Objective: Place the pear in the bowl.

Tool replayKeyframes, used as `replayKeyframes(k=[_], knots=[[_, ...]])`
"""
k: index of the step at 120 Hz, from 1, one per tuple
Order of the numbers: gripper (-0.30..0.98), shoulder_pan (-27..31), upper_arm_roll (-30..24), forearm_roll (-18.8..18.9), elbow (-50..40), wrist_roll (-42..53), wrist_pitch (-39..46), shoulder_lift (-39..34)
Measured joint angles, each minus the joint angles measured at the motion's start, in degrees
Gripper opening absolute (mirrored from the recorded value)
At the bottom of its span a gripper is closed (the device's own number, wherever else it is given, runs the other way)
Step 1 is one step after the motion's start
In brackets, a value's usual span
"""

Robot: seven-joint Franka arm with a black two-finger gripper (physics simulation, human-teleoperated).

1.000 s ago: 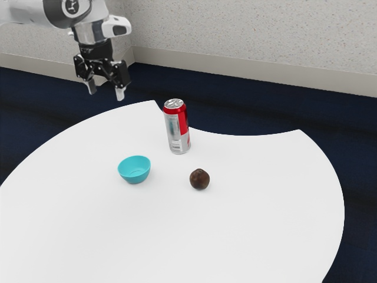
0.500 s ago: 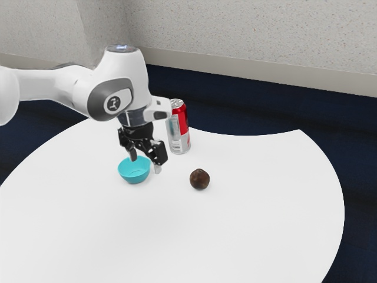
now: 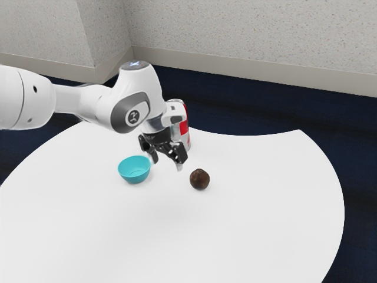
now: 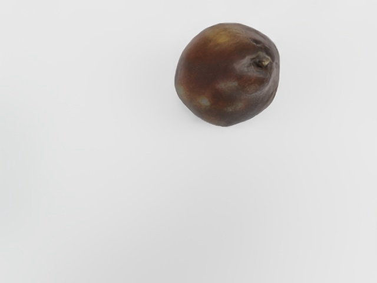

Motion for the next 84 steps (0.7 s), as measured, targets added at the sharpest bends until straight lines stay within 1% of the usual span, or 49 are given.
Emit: replayKeyframes(k=[23, 51, 71, 84], knots=[[0.69, 0.0, 0.0, 0.1, 6.2, -0.8, 0.2, 5.6], [0.69, -0.1, -0.3, 0.3, 11.2, -1.3, -0.4, 12.0], [0.69, -0.5, -1.5, 0.6, 14.5, -1.6, -1.0, 14.1], [0.69, -1.0, -1.6, 2.8, 16.0, -1.8, -1.3, 16.3]])
